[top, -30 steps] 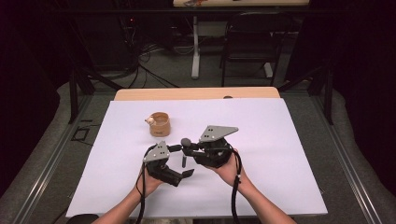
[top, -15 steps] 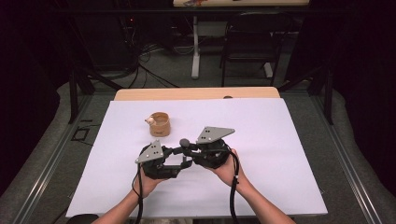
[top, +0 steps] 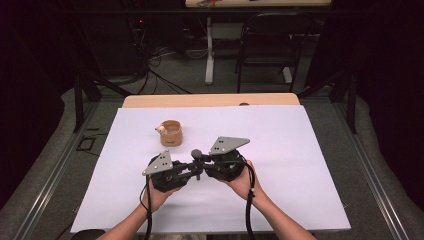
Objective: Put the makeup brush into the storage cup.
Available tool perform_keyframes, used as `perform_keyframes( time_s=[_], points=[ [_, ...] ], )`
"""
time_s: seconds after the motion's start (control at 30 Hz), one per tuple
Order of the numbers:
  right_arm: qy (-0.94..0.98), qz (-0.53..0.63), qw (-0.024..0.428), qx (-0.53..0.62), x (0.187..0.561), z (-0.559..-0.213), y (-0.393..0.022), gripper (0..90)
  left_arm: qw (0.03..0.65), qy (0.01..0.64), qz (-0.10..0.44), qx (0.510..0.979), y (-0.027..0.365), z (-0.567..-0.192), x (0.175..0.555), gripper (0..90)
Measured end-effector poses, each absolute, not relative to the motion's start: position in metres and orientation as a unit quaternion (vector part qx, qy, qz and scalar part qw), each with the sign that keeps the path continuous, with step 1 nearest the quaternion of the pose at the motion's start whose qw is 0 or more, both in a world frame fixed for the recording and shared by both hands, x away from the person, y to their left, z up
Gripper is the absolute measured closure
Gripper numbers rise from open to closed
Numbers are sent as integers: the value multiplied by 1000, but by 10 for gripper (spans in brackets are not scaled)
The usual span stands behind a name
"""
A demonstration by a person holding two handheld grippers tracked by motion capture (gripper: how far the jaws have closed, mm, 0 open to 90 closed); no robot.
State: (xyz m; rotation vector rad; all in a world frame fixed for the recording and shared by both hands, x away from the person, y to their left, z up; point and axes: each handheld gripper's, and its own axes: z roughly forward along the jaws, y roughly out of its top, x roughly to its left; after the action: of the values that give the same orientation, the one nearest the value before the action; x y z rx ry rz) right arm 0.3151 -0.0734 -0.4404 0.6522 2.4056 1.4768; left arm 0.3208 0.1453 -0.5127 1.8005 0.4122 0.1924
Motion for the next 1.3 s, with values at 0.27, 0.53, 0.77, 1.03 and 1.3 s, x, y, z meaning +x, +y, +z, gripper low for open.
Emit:
perform_keyframes(
  time_s=[0.27,0.53,0.77,1.03,1.3],
  points=[
    [827,505,120,216,317,-441,-77,649,595,182,88,778,147,-512,321,782],
    [832,493,127,220,321,-443,-91,391,594,186,95,777,150,-511,321,782],
    [837,480,143,223,322,-442,-105,290,592,187,102,777,153,-508,323,782],
    [840,468,144,233,321,-446,-120,151,591,189,111,776,159,-505,325,782],
    [833,480,146,234,323,-451,-128,98,591,193,114,775,163,-504,328,782]
  ],
)
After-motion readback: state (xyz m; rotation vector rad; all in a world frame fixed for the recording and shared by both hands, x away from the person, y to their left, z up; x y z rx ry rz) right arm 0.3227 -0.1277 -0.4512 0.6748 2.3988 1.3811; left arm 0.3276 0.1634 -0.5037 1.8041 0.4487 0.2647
